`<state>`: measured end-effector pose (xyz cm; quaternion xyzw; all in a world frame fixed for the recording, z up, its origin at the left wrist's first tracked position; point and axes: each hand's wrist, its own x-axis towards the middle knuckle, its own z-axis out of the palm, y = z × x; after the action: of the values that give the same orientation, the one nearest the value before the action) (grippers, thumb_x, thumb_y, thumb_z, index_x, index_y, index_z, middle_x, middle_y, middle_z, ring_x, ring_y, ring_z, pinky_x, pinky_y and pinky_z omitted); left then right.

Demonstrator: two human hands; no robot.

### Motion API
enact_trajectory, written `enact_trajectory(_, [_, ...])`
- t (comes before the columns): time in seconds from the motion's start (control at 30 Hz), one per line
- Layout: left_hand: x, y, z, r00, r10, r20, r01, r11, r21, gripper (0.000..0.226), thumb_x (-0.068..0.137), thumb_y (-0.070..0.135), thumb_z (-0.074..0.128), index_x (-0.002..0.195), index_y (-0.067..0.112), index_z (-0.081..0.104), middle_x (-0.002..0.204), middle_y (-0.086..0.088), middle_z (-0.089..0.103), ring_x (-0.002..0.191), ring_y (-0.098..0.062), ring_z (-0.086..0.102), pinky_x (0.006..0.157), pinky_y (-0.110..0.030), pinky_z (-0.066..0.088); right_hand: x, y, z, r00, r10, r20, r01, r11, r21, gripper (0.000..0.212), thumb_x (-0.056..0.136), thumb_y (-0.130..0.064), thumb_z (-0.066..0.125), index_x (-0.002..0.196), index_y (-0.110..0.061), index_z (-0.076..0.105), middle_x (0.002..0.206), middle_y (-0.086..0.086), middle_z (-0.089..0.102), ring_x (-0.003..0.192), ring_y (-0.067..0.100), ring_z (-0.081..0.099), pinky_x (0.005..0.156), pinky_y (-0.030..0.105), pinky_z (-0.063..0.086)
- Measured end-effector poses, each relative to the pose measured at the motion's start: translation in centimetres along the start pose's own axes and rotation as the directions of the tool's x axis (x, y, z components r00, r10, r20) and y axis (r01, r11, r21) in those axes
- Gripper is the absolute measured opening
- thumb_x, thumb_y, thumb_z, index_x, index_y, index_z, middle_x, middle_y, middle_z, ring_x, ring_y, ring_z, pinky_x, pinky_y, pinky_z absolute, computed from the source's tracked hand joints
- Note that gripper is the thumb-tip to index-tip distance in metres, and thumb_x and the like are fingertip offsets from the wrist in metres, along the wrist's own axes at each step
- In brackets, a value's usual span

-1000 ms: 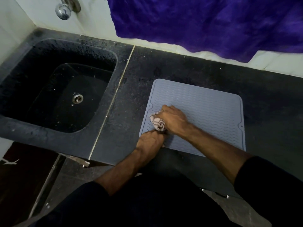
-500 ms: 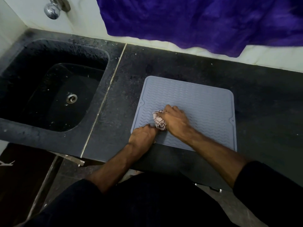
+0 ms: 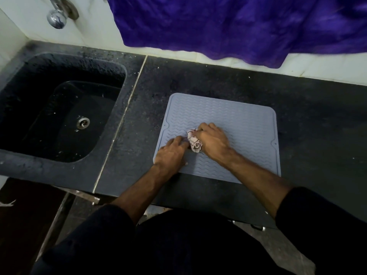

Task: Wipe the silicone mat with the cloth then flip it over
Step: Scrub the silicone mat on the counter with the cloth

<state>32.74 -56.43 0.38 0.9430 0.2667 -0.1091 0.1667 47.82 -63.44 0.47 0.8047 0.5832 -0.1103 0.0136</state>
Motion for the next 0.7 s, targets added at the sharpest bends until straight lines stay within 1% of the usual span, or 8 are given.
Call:
enact_trajectory(0.1, [0.3, -0.3, 0.0, 0.999, -0.016, 0.043, 0.015, 1.0, 0.024, 0.072, 0.081, 0.035, 0.073, 0.143, 0.026, 0.037, 0.15, 0.0, 0.028, 0.138, -0.024, 0.03, 0.105, -0.045, 0.038, -2.1, 2.0, 0.6, 1.0, 0.002, -0.001, -0.002, 0.999, -0.048, 0.043, 0.088, -0.028, 0.062, 0.13, -0.027, 0.053, 0.129, 0.002, 0.047, 0.114, 0.026, 0.042, 0.095, 0.04, 0.037])
enact_trajectory(0.17, [0.4, -0.2, -0.1, 0.998, -0.021, 0.054, 0.02, 0.999, 0.035, 0.07, 0.082, 0.036, 0.072, 0.142, 0.025, 0.038, 0.15, 0.0, 0.028, 0.138, -0.024, 0.031, 0.106, -0.046, 0.036, -3.6, 3.9, 0.7, 0.999, 0.048, 0.007, -0.048, 0.997, -0.057, 0.044, 0.088, -0.026, 0.063, 0.13, -0.027, 0.054, 0.13, 0.001, 0.049, 0.115, 0.025, 0.042, 0.096, 0.039, 0.037])
enact_trajectory(0.23, [0.6, -0.1, -0.2, 0.998, -0.025, 0.058, 0.021, 0.998, 0.058, 0.07, 0.082, 0.036, 0.072, 0.142, 0.024, 0.038, 0.149, -0.001, 0.029, 0.136, -0.025, 0.033, 0.107, -0.046, 0.036, -4.5, 5.3, 0.4, 0.994, 0.101, 0.032, -0.099, 0.993, -0.058, 0.048, 0.084, -0.025, 0.069, 0.13, -0.024, 0.056, 0.129, 0.002, 0.051, 0.114, 0.025, 0.044, 0.096, 0.039, 0.039])
enact_trajectory(0.3, [0.7, 0.1, -0.3, 0.997, -0.03, 0.065, 0.026, 0.997, 0.075, 0.07, 0.082, 0.036, 0.072, 0.142, 0.023, 0.038, 0.147, -0.002, 0.031, 0.134, -0.026, 0.035, 0.105, -0.046, 0.037, -4.4, 5.7, 0.0, 0.992, 0.12, 0.036, -0.119, 0.992, -0.034, 0.05, 0.081, -0.023, 0.071, 0.129, -0.022, 0.056, 0.127, 0.003, 0.053, 0.113, 0.025, 0.045, 0.095, 0.038, 0.039])
enact_trajectory(0.43, [1.0, 0.4, -0.6, 0.997, -0.033, 0.071, 0.026, 0.994, 0.102, 0.071, 0.08, 0.035, 0.074, 0.141, 0.025, 0.038, 0.139, -0.004, 0.036, 0.127, -0.028, 0.043, 0.101, -0.046, 0.04, -2.5, 3.1, -0.6, 0.996, 0.062, -0.065, -0.057, 0.996, 0.075, 0.051, 0.085, -0.025, 0.067, 0.134, -0.025, 0.052, 0.13, 0.001, 0.052, 0.115, 0.025, 0.043, 0.095, 0.038, 0.037])
enact_trajectory(0.5, [1.1, 0.6, -0.7, 0.996, -0.04, 0.078, 0.031, 0.993, 0.116, 0.077, 0.079, 0.035, 0.074, 0.144, 0.027, 0.033, 0.138, -0.004, 0.037, 0.126, -0.028, 0.044, 0.1, -0.045, 0.04, -1.6, 1.5, -0.3, 0.999, 0.018, -0.051, -0.016, 0.999, 0.043, 0.046, 0.087, -0.032, 0.064, 0.132, -0.027, 0.054, 0.13, 0.0, 0.052, 0.115, 0.024, 0.043, 0.095, 0.038, 0.036])
enact_trajectory(0.57, [1.1, 0.7, -0.8, 0.995, -0.048, 0.089, 0.038, 0.993, 0.112, 0.077, 0.079, 0.035, 0.075, 0.144, 0.027, 0.033, 0.138, -0.003, 0.037, 0.126, -0.027, 0.044, 0.1, -0.045, 0.041, -1.7, 1.4, 0.3, 1.0, 0.007, -0.03, -0.007, 1.0, -0.005, 0.045, 0.086, -0.033, 0.066, 0.129, -0.025, 0.056, 0.129, 0.0, 0.051, 0.115, 0.024, 0.043, 0.096, 0.038, 0.035])
enact_trajectory(0.7, [0.9, 0.7, -0.6, 0.994, -0.052, 0.094, 0.044, 0.995, 0.087, 0.07, 0.08, 0.034, 0.074, 0.139, 0.024, 0.038, 0.138, -0.003, 0.037, 0.126, -0.026, 0.043, 0.097, -0.046, 0.045, -4.5, 5.4, 0.5, 0.992, 0.126, 0.008, -0.126, 0.992, -0.029, 0.046, 0.085, -0.028, 0.066, 0.13, -0.025, 0.055, 0.132, -0.001, 0.05, 0.117, 0.024, 0.043, 0.099, 0.039, 0.035])
